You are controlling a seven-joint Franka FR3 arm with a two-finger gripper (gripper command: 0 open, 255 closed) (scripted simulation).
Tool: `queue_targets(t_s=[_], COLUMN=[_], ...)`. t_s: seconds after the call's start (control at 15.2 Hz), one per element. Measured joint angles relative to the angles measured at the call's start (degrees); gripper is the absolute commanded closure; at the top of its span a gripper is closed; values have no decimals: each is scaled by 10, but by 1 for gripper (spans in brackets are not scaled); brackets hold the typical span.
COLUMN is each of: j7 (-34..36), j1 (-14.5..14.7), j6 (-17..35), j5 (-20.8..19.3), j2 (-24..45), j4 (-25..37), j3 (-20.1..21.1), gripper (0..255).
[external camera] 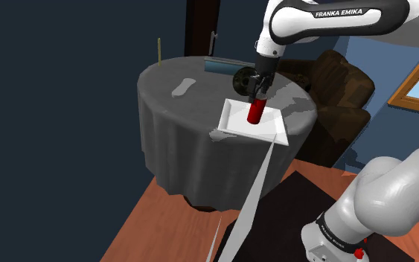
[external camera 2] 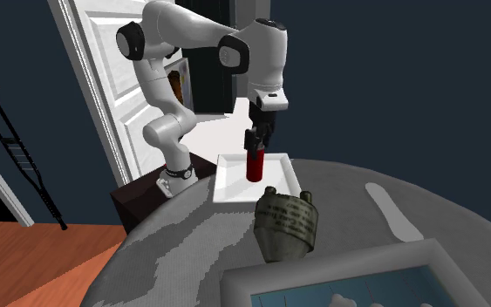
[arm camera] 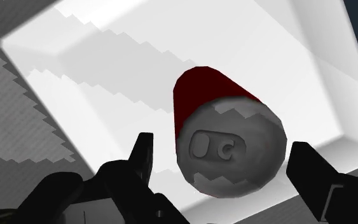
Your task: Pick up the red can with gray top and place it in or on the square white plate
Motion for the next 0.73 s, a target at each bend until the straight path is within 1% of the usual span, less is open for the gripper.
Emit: queue_targets(t_s=[0.26,0.4,0.53,0.73], j7=[0,2,1,-1], j1=[0,1,1,1], j6=[0,-24,-55,-70], j5=[0,1,1,2], j2=[0,0,5,8], j4=[0,24,60,78], j3=[0,2,2,1], gripper=[0,0,0,0])
